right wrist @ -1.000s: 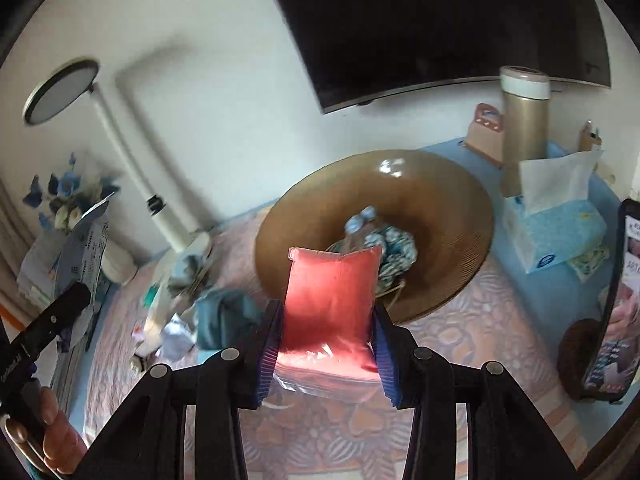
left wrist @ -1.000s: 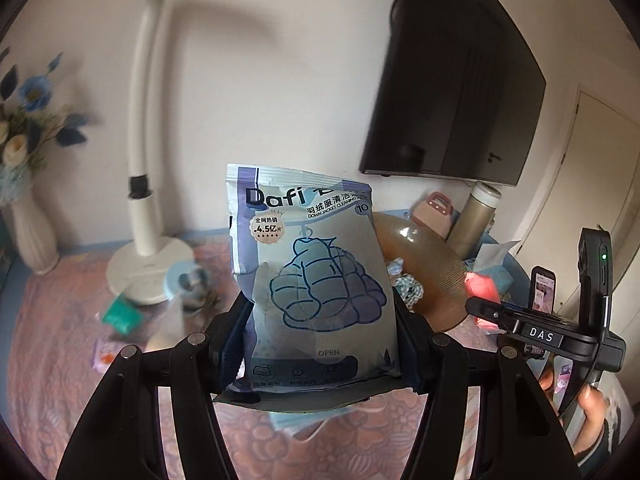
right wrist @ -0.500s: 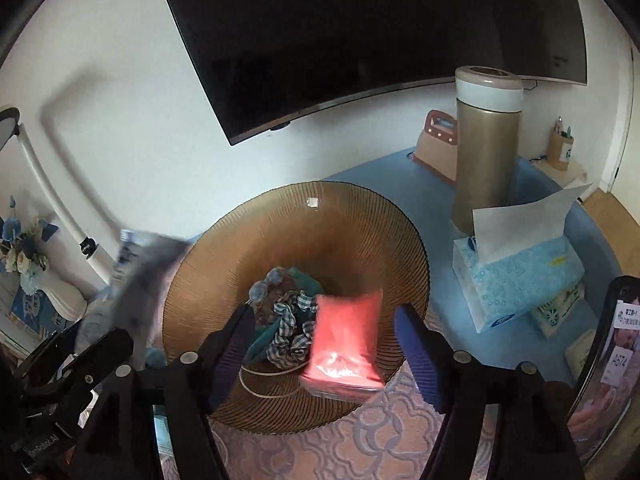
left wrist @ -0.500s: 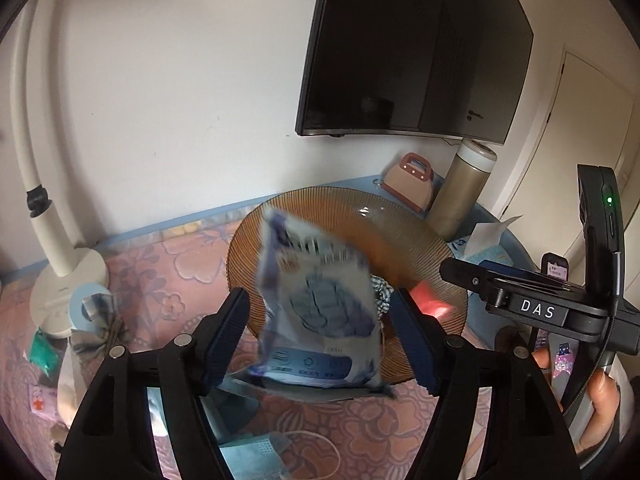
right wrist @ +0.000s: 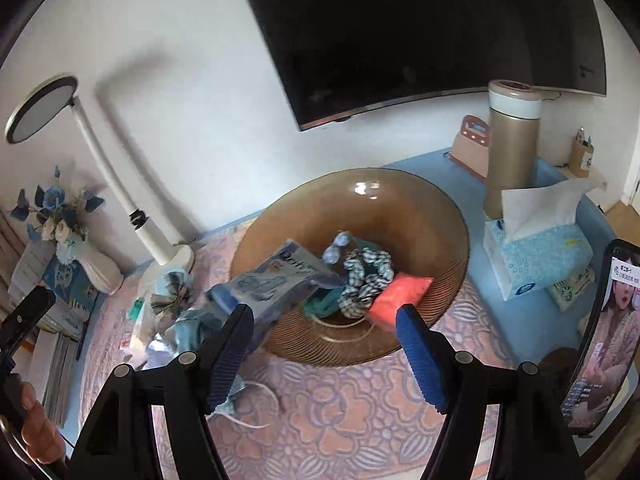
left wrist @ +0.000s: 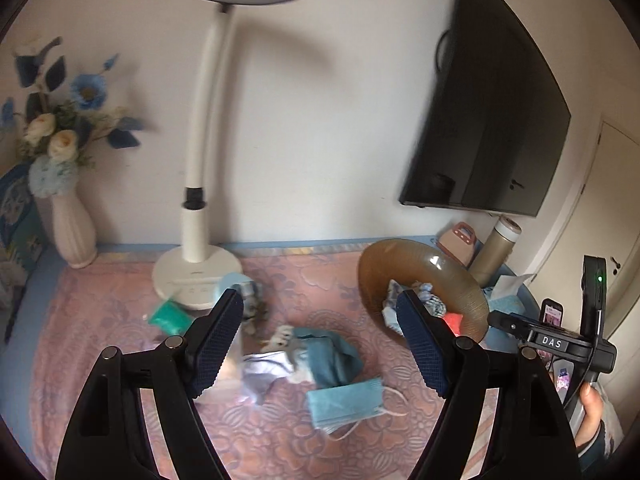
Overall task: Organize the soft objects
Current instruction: 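Carry both packs to the amber bowl and release them inside, then grasp the white rolled item with left tool while right tool grasps blue mask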
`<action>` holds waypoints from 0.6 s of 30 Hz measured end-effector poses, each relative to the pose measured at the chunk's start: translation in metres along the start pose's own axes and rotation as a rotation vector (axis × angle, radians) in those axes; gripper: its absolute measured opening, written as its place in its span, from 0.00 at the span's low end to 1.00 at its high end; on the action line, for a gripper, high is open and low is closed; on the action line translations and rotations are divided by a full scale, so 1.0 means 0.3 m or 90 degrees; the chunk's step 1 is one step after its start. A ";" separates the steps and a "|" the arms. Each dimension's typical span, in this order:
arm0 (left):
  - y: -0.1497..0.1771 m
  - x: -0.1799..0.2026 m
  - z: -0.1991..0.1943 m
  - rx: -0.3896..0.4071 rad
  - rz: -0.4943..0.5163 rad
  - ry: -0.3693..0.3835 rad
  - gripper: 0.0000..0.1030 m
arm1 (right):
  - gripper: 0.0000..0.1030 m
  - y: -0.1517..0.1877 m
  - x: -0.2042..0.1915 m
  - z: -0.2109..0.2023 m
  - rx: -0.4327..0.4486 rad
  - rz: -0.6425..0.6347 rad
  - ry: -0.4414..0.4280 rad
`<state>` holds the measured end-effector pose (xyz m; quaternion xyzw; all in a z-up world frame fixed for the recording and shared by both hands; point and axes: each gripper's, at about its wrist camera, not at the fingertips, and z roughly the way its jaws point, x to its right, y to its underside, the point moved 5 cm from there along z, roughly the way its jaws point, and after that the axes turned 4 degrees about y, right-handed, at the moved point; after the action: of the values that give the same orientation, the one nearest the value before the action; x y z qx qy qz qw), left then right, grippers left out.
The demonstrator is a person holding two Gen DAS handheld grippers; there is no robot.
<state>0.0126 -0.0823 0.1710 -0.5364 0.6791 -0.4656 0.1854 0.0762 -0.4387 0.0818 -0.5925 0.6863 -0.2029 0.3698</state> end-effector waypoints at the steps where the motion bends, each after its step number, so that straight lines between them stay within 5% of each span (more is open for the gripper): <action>1: 0.009 -0.045 -0.048 0.006 -0.013 -0.012 0.76 | 0.74 0.016 -0.038 -0.008 -0.001 -0.013 -0.010; 8: 0.117 -0.332 -0.270 0.004 -0.067 -0.099 0.76 | 0.77 0.196 -0.310 0.014 -0.032 -0.114 -0.063; 18: 0.367 -0.500 -0.131 -0.138 -0.074 -0.101 0.76 | 0.77 0.411 -0.443 0.144 -0.128 -0.138 -0.090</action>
<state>-0.0247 0.0688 0.0618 -0.6264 0.6767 -0.3559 0.1522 0.0299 -0.2772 0.0011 -0.7099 0.6073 -0.1298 0.3322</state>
